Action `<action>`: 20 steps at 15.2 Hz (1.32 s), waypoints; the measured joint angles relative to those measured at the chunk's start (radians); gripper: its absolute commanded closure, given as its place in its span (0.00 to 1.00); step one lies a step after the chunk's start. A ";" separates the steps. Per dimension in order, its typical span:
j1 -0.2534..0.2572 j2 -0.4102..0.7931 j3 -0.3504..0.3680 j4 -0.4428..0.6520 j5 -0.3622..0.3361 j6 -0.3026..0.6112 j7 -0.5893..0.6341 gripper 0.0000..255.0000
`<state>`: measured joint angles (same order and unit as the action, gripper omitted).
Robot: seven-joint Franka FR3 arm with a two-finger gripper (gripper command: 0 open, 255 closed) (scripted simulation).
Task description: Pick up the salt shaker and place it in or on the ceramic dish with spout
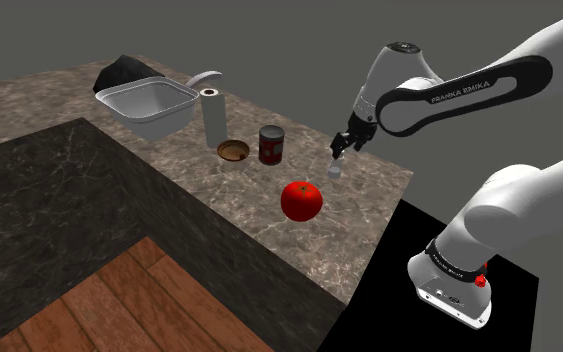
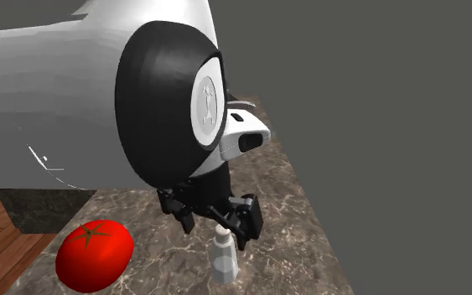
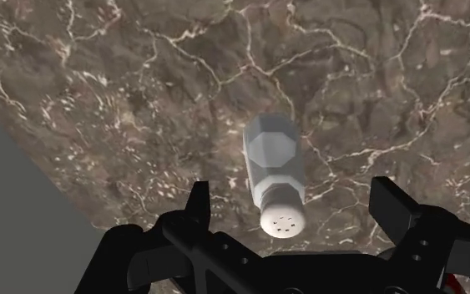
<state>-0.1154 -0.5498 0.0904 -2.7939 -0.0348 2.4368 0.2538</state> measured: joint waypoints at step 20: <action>-0.027 0.139 0.015 -0.032 -0.028 0.184 0.026 1.00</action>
<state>-0.1426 -0.4108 0.1050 -2.8258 -0.0627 2.6206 0.2793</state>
